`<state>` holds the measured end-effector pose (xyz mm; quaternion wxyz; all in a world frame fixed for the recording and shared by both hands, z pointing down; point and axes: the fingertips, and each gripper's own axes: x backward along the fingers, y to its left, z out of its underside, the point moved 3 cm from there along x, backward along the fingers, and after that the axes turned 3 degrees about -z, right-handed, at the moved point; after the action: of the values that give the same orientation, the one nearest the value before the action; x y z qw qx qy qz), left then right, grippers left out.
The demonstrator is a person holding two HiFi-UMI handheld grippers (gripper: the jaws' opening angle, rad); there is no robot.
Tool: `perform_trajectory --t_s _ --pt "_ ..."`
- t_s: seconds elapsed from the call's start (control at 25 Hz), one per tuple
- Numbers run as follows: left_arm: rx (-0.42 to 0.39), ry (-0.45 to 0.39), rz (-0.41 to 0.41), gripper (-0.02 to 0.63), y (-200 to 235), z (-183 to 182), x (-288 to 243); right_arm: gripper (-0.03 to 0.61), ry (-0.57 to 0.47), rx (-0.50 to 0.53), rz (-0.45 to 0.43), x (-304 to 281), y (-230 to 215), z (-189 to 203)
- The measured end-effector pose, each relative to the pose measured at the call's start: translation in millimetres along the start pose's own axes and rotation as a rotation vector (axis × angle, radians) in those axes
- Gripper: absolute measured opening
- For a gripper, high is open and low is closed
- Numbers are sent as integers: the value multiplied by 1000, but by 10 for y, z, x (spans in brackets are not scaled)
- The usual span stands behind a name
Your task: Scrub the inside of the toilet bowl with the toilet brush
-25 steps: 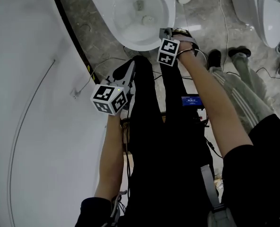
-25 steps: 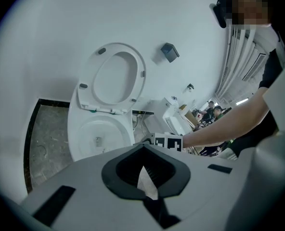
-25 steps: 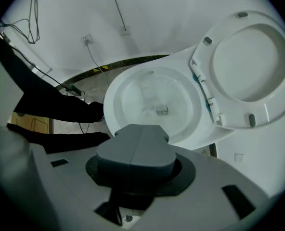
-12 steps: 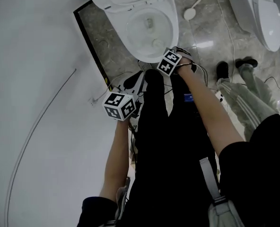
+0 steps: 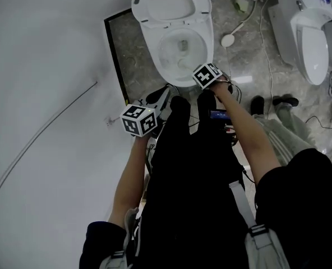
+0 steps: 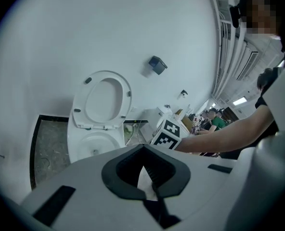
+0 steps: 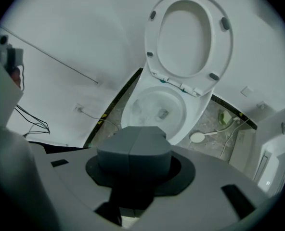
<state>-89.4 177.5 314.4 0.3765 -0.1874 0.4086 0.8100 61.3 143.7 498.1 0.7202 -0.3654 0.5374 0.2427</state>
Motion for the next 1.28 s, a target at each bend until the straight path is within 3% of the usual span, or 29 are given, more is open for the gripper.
perform_trajectory --t_s 0.44,0.68,1.0,1.28 --pt "-22 -79 35 6 -403 -182 83 157 -261 -16 -69 1185 -8 38" --pt "-35 -134 48 7 -530 -389 137 158 -369 62 -13 1778 85 71" --pt "-55 -202 70 8 -636 -638 315 157 -531 40 -41 2313 277 161" --pt "-67 -219 81 7 -731 -637 425 158 -633 -27 -55 2581 342 243"
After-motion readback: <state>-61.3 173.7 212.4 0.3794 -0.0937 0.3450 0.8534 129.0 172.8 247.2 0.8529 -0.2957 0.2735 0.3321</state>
